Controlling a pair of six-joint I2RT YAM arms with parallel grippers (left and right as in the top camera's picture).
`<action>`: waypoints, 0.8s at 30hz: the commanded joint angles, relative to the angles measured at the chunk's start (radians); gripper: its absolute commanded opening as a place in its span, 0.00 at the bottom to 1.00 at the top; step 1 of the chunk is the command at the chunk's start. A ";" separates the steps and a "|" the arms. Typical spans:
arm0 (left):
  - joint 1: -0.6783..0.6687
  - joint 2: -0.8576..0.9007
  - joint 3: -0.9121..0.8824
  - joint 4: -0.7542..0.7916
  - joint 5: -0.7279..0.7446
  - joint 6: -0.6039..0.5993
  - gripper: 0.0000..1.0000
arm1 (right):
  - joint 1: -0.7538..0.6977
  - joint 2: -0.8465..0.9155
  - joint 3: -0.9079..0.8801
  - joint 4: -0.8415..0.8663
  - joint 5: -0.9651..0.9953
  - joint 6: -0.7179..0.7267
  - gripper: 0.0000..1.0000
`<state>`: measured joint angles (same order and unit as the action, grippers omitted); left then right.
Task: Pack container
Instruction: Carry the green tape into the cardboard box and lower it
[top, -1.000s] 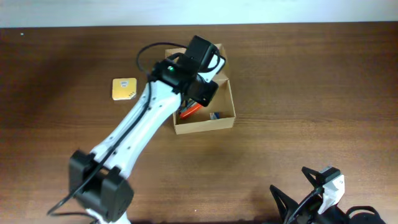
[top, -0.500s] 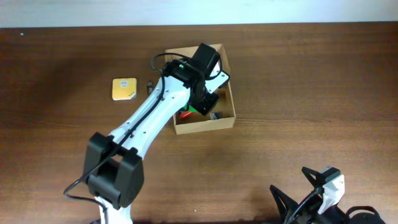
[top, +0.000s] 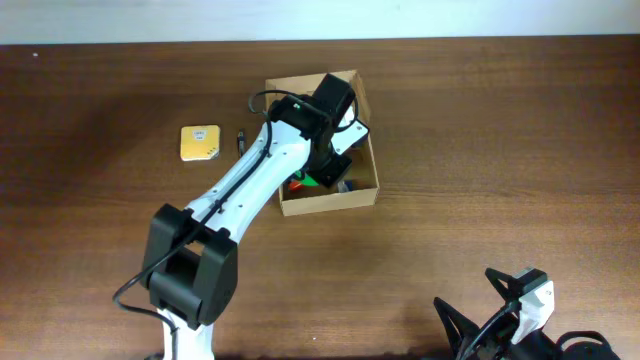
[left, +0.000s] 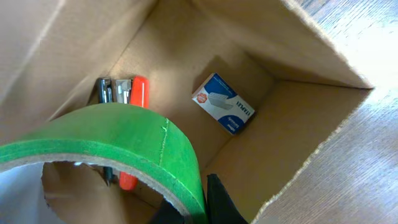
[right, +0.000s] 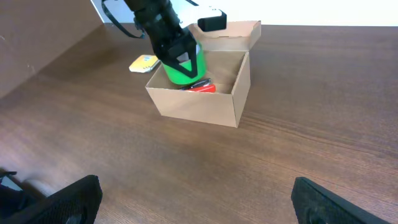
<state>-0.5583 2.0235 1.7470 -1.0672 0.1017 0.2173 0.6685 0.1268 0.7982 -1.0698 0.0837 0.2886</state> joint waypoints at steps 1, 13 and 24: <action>-0.002 0.023 0.009 -0.003 0.015 0.017 0.02 | 0.005 -0.008 -0.004 0.003 -0.002 0.007 0.99; -0.002 0.024 0.008 -0.003 0.006 0.017 0.15 | 0.005 -0.008 -0.004 0.003 -0.002 0.007 0.99; -0.002 0.024 0.008 0.000 -0.019 0.016 0.31 | 0.005 -0.008 -0.004 0.003 -0.002 0.007 0.99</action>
<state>-0.5583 2.0407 1.7470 -1.0691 0.0937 0.2245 0.6685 0.1268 0.7982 -1.0698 0.0837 0.2882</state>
